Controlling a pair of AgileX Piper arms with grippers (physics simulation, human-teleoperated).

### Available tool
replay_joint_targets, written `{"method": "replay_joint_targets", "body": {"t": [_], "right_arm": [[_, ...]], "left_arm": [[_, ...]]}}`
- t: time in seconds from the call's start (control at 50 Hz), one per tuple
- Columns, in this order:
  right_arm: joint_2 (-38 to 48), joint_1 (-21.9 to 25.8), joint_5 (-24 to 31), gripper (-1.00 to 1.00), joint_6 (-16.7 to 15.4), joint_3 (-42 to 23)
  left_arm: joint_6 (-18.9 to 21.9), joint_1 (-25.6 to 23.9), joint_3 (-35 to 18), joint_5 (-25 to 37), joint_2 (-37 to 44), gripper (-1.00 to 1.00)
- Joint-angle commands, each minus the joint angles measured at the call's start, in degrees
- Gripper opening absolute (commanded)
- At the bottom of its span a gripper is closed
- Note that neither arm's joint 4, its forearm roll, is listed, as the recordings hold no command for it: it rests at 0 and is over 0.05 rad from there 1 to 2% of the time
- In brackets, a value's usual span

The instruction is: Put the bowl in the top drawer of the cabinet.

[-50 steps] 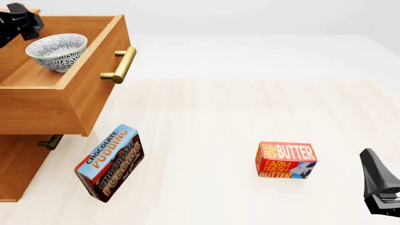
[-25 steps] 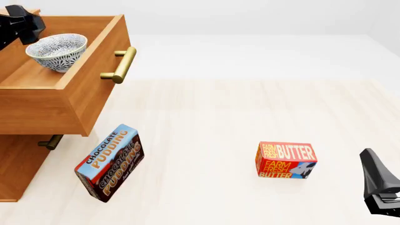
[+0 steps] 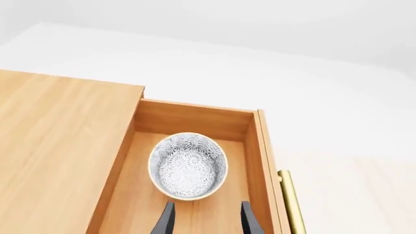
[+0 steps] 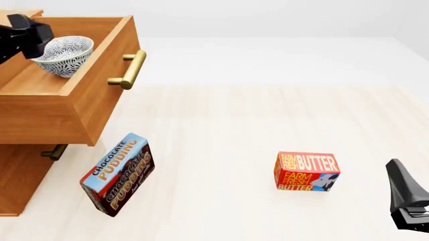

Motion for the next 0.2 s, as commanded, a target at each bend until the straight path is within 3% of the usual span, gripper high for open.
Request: {"method": "replay_joint_targets", "body": {"t": [0.02, 0.2], "right_arm": [[-0.05, -0.01, 0.01, 1.00, -0.02, 0.03], [-0.05, 0.00, 0.01, 1.00, -0.01, 0.03]], "left_arm": [[-0.12, -1.16, 1.50, 1.13, -3.59, 1.00], [0.80, -2.72, 2.45, 3.36, -8.59, 1.00]]}}
